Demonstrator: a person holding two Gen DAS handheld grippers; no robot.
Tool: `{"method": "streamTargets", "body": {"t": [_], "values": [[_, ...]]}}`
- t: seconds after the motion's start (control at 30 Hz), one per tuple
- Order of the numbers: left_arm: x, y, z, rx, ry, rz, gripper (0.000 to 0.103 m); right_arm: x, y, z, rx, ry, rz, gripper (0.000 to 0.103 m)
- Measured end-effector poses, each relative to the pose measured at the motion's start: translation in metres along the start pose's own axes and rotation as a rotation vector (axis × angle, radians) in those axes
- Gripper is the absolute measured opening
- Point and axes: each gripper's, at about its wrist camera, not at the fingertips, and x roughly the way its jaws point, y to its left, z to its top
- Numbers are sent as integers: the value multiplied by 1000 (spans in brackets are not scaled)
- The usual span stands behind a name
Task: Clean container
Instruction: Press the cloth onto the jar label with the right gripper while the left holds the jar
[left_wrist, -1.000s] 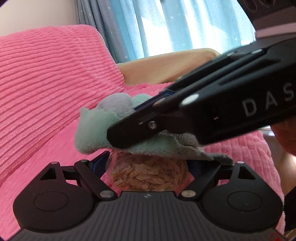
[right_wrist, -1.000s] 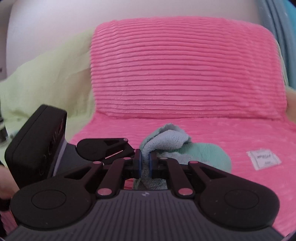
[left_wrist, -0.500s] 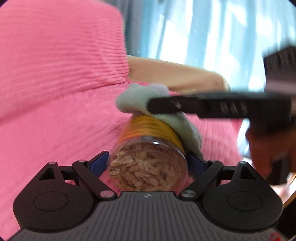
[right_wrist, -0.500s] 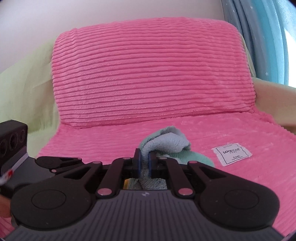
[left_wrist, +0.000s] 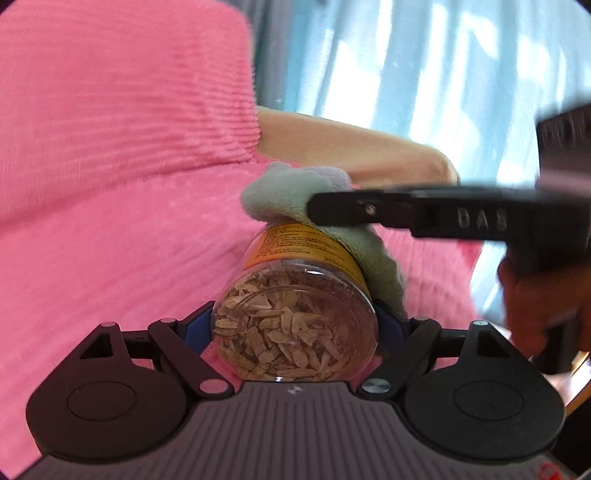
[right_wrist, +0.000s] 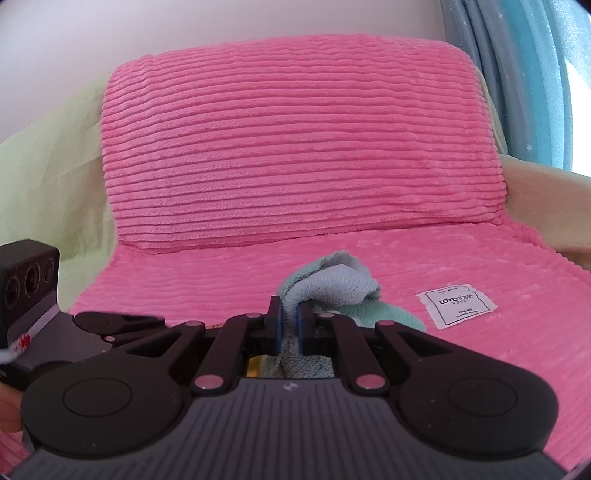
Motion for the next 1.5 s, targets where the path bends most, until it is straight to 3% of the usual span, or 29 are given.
{"method": "streamTargets", "body": {"t": [0.2, 0.27, 0.47, 0.63, 0.73, 1.0, 1.13, 1.3, 1.5], "values": [[1, -8, -2, 75, 5, 18, 86, -3, 20, -2, -22, 18, 163, 6], [0, -10, -3, 87, 8, 21, 86, -1, 29, -2, -70, 25, 177, 6], [2, -14, -4, 117, 9, 31, 86, 6, 10, 1, -51, 1, 36, 5], [1, -17, -4, 127, 10, 40, 87, 7, 3, 1, -27, -9, -6, 5], [0, -9, -3, 56, 25, 12, 87, 7, -1, 0, -13, -15, -31, 5], [-2, 31, -5, -296, 3, -137, 87, 4, 0, 2, 17, -14, -30, 5], [-1, 39, -8, -354, 5, -167, 87, 3, 1, 2, 18, -11, -30, 5], [-3, 32, -5, -289, -2, -139, 87, 5, -1, 1, 21, -10, -33, 5], [-11, 5, 2, -53, -60, -41, 85, 4, -1, 0, 28, -12, -39, 5]]}}
